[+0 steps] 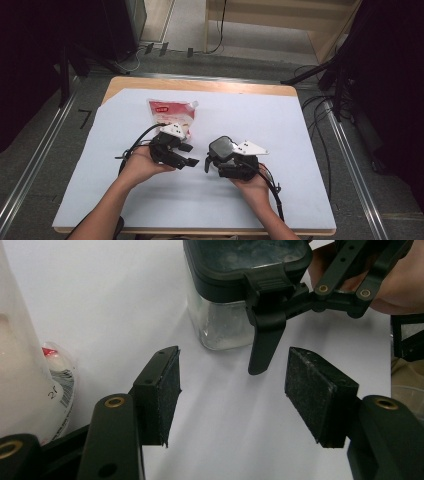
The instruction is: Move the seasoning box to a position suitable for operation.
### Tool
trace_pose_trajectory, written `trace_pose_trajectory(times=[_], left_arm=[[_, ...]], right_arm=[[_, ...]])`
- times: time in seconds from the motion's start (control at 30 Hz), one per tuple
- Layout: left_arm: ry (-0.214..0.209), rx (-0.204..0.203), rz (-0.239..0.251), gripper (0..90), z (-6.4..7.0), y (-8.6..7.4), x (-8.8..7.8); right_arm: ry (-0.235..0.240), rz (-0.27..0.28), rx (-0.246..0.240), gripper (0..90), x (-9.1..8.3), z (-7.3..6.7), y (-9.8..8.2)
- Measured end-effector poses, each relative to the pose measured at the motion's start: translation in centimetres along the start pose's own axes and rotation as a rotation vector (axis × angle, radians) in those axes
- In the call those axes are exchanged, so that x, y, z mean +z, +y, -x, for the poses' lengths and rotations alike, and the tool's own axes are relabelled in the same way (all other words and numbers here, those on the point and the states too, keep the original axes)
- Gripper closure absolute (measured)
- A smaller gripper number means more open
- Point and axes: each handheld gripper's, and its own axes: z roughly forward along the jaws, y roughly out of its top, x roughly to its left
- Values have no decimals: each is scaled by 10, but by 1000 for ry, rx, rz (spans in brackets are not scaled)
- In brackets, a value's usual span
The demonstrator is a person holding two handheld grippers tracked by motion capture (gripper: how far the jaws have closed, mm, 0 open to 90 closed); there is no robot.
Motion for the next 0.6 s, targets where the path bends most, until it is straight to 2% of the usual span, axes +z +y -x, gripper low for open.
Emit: trace_pose_trajectory(times=[0.2, 0.43, 0.47, 0.5, 0.6], left_arm=[[-3, -4, 10, 404, -1, -1, -2], [6, 2, 6, 396, 0, 0, -1], [4, 2, 10, 398, 0, 0, -1], [1, 5, 9, 398, -1, 0, 0], [-3, 3, 9, 404, 0, 0, 1]], right_arm=[[3, -10, 9, 154, -2, 1, -1], [-7, -49, -7, 151, -5, -1, -1], [7, -75, -4, 140, -5, 0, -1], [7, -75, -4, 140, -5, 0, -1], [3, -97, -27, 139, -6, -3, -1]])
